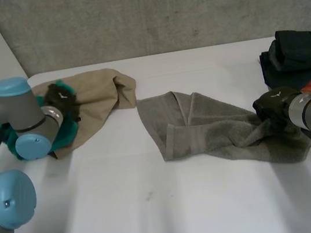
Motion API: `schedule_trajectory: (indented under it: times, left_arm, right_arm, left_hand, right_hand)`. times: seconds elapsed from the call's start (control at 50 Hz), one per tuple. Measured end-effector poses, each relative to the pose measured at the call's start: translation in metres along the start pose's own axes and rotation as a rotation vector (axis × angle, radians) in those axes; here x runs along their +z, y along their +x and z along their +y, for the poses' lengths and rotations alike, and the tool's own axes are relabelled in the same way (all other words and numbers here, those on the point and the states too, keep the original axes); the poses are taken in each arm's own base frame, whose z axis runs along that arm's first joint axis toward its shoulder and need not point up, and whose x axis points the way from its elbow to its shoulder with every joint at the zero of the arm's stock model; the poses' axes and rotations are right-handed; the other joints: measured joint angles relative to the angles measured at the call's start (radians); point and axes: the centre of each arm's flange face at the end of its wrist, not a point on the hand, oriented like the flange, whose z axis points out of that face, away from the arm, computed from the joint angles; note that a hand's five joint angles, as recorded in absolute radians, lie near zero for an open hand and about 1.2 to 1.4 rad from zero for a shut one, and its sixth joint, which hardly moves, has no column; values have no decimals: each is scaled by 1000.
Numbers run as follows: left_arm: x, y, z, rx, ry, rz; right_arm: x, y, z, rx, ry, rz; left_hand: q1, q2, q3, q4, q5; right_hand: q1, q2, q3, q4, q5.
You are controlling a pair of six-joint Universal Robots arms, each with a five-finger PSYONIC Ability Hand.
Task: Fold the laundry.
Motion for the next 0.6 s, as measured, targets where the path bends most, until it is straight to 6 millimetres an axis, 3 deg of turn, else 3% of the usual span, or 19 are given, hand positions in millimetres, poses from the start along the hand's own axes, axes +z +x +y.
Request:
schedule_trajectory:
  times: [0.14,0.24,0.3,0.34,0.36,0.38,0.42,0.48,0.6]
  left_arm:
    - [13,-49,35,83,-179,-294]
    - [16,-69,57,107,-243,-376]
    - [15,-74,59,89,-239,-381]
    - [12,-77,54,59,-219,-377]
    - [10,-79,48,31,-199,-375]
    - [8,-80,45,13,-186,-374]
    - [2,-83,31,-48,-140,-373]
    - [-7,-87,8,-138,-67,-375]
    - [-28,-79,-39,-283,99,-322]
  right_arm:
    - [-1,-1,-1,-4,3,-4]
    - [-2,-3,-1,-6,4,-8]
    - [-2,-4,-1,-7,5,-10]
    - [-2,-4,-1,-7,6,-11]
    - [-3,-4,-2,-6,6,-11]
    - [-3,-4,-2,-6,7,-11]
    - [-4,-4,-3,-5,9,-11]
    - [-6,-4,-4,-4,14,-8]
    - [-9,-1,-7,1,27,-4]
  left_hand:
    - [0,8,8,10,0]
    - [0,14,15,12,0]
    - [0,16,16,15,0]
    - [0,15,16,15,0]
    - [-109,-121,-105,-112,-99]
    - [-109,-121,-105,-112,-99]
    - [-570,-541,-538,-536,-510]
    - [-873,-883,-878,-920,-846]
    - [-893,-940,-942,-984,-892]
  right_hand:
    - [0,0,0,0,0]
    - [0,0,0,0,0]
    - [0,0,0,0,0]
    - [0,0,0,0,0]
    - [0,0,0,0,0]
    - [0,0,0,0,0]
    - [0,0,0,0,0]
    - [0,0,0,0,0]
    - [0,0,0,0,0]
